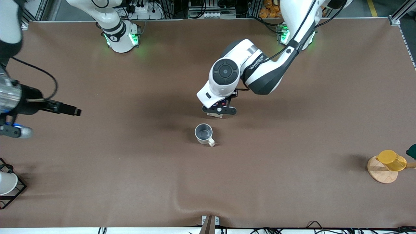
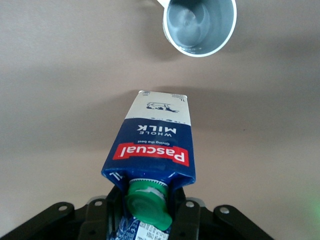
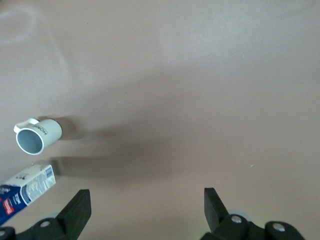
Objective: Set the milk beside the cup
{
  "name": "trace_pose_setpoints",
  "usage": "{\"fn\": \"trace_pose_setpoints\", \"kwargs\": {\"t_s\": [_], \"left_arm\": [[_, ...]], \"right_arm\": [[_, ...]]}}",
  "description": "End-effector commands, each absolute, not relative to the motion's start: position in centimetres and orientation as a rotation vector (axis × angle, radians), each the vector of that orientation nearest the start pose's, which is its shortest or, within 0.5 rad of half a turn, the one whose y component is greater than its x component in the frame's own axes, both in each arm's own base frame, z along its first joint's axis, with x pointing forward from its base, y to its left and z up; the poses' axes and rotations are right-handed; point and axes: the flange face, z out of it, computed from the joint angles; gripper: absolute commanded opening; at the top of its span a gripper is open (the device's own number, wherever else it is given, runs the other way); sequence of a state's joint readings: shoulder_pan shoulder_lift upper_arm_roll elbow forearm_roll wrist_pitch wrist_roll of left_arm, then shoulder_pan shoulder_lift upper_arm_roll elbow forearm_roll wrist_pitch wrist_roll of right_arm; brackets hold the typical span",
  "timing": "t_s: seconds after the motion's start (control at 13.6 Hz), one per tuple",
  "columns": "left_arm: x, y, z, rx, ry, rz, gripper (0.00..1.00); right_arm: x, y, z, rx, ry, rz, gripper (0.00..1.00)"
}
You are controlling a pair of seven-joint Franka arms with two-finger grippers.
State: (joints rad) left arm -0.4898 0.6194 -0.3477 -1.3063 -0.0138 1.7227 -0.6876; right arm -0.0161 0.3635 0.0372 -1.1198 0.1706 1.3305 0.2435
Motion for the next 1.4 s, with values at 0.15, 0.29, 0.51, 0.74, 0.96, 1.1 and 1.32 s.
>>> {"fn": "trace_pose_setpoints", "kwargs": {"t_s": [0.15, 0.29, 0.51, 0.74, 0.96, 1.1, 1.32], "left_arm": [[51.7, -49.7, 37.5, -3.166, 0.142, 0.439, 0.35], [51.6, -49.9, 37.7, -3.168, 0.149, 0.433, 0.35], [51.7, -50.2, 37.1, -3.174, 0.146, 0.436, 0.35], [51.9, -50.3, 36.4, -3.183, 0.126, 0.437, 0.35], [51.4, -51.1, 36.2, -3.189, 0.115, 0.426, 0.35], [51.6, -51.3, 35.9, -3.198, 0.113, 0.417, 0.35], [52.3, -51.1, 35.8, -3.203, 0.096, 0.407, 0.35]], "right_arm": [[59.5, -3.5, 65.9, -2.982, -0.011, 0.107, 1.00], [59.4, -6.6, 65.5, -2.964, -0.062, 0.096, 1.00], [59.3, -6.5, 65.0, -2.965, -0.105, 0.072, 1.00], [57.1, -6.0, 63.3, -2.985, -0.149, -0.088, 1.00], [56.1, -4.9, 62.9, -2.993, -0.168, -0.138, 1.00], [55.0, -4.3, 61.5, -2.996, -0.168, -0.177, 1.00], [55.1, -3.7, 61.6, -2.994, -0.184, -0.187, 1.00]]}}
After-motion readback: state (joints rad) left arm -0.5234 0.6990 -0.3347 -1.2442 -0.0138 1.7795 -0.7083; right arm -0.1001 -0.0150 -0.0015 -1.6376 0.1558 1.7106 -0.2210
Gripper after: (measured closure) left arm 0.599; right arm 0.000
